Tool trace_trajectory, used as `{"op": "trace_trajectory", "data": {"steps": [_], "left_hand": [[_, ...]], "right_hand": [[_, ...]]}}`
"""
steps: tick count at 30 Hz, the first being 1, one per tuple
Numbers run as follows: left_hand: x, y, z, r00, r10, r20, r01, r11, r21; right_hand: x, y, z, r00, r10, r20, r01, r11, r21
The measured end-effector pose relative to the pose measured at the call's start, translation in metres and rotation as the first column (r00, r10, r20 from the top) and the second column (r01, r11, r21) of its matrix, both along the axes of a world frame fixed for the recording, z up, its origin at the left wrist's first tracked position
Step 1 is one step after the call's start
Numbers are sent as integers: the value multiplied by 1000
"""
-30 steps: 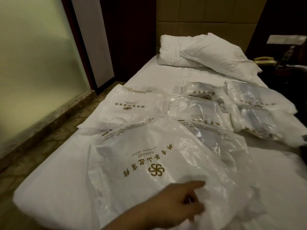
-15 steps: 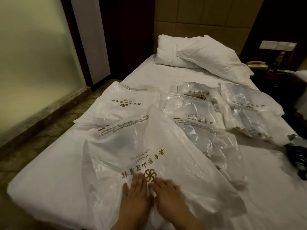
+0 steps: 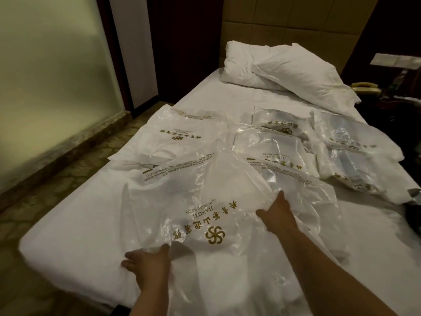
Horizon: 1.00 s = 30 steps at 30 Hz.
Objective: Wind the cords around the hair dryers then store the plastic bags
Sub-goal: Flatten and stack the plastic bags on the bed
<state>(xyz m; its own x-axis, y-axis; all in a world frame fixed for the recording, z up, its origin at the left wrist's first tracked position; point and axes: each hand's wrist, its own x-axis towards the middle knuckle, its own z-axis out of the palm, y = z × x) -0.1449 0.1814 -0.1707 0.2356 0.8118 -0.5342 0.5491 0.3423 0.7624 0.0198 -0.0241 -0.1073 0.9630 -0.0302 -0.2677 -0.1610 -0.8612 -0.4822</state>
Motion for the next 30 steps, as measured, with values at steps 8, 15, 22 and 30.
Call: {"op": "trace_trajectory", "data": {"steps": [8, 15, 22, 30], "left_hand": [[-5, 15, 18, 945, 244, 220, -117, 876, -468], [-15, 83, 72, 948, -231, 220, 309, 836, -454], [2, 142, 114, 889, -373, 265, 452, 804, -385], [54, 137, 120, 592, 317, 741, 59, 900, -432]], "right_hand": [[-11, 21, 20, 974, 1, -225, 46, 978, 206], [-13, 19, 37, 869, 27, -493, 179, 914, 365], [-6, 31, 58, 781, 121, -613, 306, 781, 544], [-5, 77, 47, 904, -32, -427, 419, -138, 898]]}}
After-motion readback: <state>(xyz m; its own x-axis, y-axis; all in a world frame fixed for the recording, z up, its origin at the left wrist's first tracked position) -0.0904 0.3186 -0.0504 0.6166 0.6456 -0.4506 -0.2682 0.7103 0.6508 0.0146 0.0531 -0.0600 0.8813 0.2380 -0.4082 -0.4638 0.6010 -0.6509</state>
